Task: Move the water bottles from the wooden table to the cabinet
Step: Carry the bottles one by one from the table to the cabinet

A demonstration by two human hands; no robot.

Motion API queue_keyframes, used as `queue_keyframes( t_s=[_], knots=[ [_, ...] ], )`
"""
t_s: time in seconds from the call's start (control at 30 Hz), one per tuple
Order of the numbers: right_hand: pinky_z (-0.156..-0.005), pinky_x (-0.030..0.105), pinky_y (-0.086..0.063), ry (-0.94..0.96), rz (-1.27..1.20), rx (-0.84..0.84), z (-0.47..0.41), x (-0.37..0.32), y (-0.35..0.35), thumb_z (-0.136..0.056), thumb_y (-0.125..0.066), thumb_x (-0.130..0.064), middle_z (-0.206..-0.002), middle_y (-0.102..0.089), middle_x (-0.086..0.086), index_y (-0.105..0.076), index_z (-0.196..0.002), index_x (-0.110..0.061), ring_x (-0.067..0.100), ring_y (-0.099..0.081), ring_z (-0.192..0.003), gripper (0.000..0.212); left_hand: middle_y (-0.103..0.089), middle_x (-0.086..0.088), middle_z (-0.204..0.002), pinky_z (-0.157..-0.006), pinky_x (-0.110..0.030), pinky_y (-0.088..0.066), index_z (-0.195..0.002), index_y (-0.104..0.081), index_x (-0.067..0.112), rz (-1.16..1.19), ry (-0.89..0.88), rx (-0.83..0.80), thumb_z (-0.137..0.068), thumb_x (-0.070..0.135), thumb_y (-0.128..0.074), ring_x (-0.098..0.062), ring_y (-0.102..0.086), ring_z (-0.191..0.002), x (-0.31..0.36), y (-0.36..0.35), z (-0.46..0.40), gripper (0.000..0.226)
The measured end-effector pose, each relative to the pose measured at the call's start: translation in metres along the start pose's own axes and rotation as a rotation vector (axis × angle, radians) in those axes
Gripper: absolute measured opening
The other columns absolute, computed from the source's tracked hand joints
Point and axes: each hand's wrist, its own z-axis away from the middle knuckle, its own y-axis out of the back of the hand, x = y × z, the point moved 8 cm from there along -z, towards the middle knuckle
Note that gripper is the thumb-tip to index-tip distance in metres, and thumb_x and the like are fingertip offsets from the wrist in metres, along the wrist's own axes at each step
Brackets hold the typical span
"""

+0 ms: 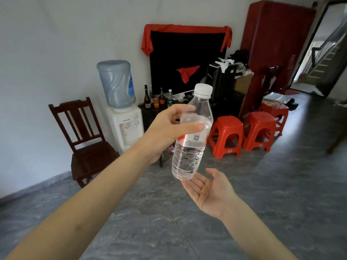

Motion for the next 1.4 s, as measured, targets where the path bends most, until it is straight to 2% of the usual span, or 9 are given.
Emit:
queue_keyframes(
  t_s=[0.13,0.27,0.37,0.63,0.87,0.97,1.03,1.13,1.4],
  knots=[
    [-0.07,0.046,-0.059,0.025,0.008,0.003,-0.038,-0.022,-0.023,-0.104,-0.04,-0.033,-0.098,-0.074,0.026,-0.061,-0.11,0.01,0.034,-0.076,-0.073,0.049,-0.076,0.002,-0.116,-0.089,-0.024,-0.053,-0.114,-0.071,0.029,-0.003,0.01,0.012,-0.058,0.038,-0.09,-0.015,-0.071,-0.109,-0.011,0.02,-0.043,0.06],
    [-0.066,0.044,-0.059,0.034,0.022,0.011,-0.07,-0.047,-0.033,-0.104,-0.037,-0.034,-0.091,-0.075,0.025,-0.061,-0.106,0.01,0.034,-0.075,-0.068,0.051,-0.075,0.001,-0.116,-0.087,-0.023,-0.051,-0.117,-0.07,0.026,-0.025,0.018,0.016,-0.072,0.028,-0.089,-0.014,-0.07,-0.107,-0.021,0.033,-0.076,0.048],
    [-0.065,0.044,-0.06,0.014,0.056,0.008,-0.094,-0.065,-0.035,-0.104,-0.036,-0.036,-0.095,-0.075,0.026,-0.061,-0.11,0.011,0.035,-0.076,-0.071,0.053,-0.074,0.001,-0.117,-0.085,-0.02,-0.052,-0.118,-0.069,0.026,-0.043,0.027,0.032,-0.078,0.024,-0.086,-0.013,-0.07,-0.106,-0.032,0.038,-0.102,0.043],
    [-0.059,0.041,-0.063,-0.059,0.073,0.005,-0.166,-0.127,-0.033,-0.104,-0.035,-0.042,-0.103,-0.073,0.028,-0.059,-0.121,0.01,0.037,-0.076,-0.075,0.06,-0.072,0.003,-0.118,-0.086,-0.022,-0.054,-0.12,-0.069,0.028,-0.095,0.033,0.041,-0.074,0.028,-0.088,-0.013,-0.069,-0.104,-0.064,0.027,-0.186,0.049],
    [-0.068,0.045,-0.06,-0.082,0.078,-0.045,-0.234,-0.217,-0.031,-0.104,-0.035,-0.04,-0.105,-0.072,0.028,-0.059,-0.118,0.012,0.038,-0.075,-0.079,0.059,-0.073,0.003,-0.119,-0.097,-0.034,-0.056,-0.118,-0.07,0.03,-0.124,0.026,0.116,-0.065,0.041,-0.088,-0.021,-0.07,-0.11,-0.082,0.008,-0.287,0.057],
    [-0.07,0.044,-0.06,-0.105,0.086,-0.049,-0.261,-0.257,-0.025,-0.104,-0.034,-0.04,-0.111,-0.071,0.029,-0.058,-0.12,0.013,0.038,-0.072,-0.093,0.061,-0.073,0.001,-0.12,-0.099,-0.034,-0.055,-0.119,-0.069,0.028,-0.129,0.042,0.111,-0.076,0.028,-0.087,-0.02,-0.07,-0.112,-0.087,-0.007,-0.328,0.046],
    [-0.07,0.044,-0.06,-0.125,0.116,-0.062,-0.279,-0.28,-0.024,-0.104,-0.033,-0.041,-0.114,-0.07,0.029,-0.058,-0.121,0.013,0.037,-0.073,-0.092,0.062,-0.073,0.001,-0.12,-0.097,-0.032,-0.055,-0.12,-0.068,0.027,-0.132,0.043,0.111,-0.079,0.024,-0.085,-0.019,-0.07,-0.11,-0.093,-0.014,-0.352,0.045],
    [-0.071,0.045,-0.06,-0.14,0.144,-0.069,-0.303,-0.309,-0.026,-0.104,-0.032,-0.041,-0.114,-0.069,0.029,-0.057,-0.122,0.014,0.038,-0.074,-0.089,0.063,-0.074,0.005,-0.117,-0.093,-0.029,-0.056,-0.119,-0.068,0.031,-0.135,0.037,0.123,-0.079,0.025,-0.084,-0.013,-0.071,-0.106,-0.101,-0.021,-0.382,0.044],
    [-0.081,0.048,-0.057,-0.22,0.151,-0.111,-0.377,-0.356,-0.026,-0.105,-0.032,-0.042,-0.12,-0.067,0.03,-0.056,-0.127,0.013,0.042,-0.066,-0.108,0.063,-0.075,0.004,-0.118,-0.1,-0.035,-0.054,-0.124,-0.068,0.027,-0.165,0.078,0.133,-0.068,0.035,-0.084,-0.014,-0.071,-0.109,-0.137,-0.021,-0.459,0.059]
  ],
)
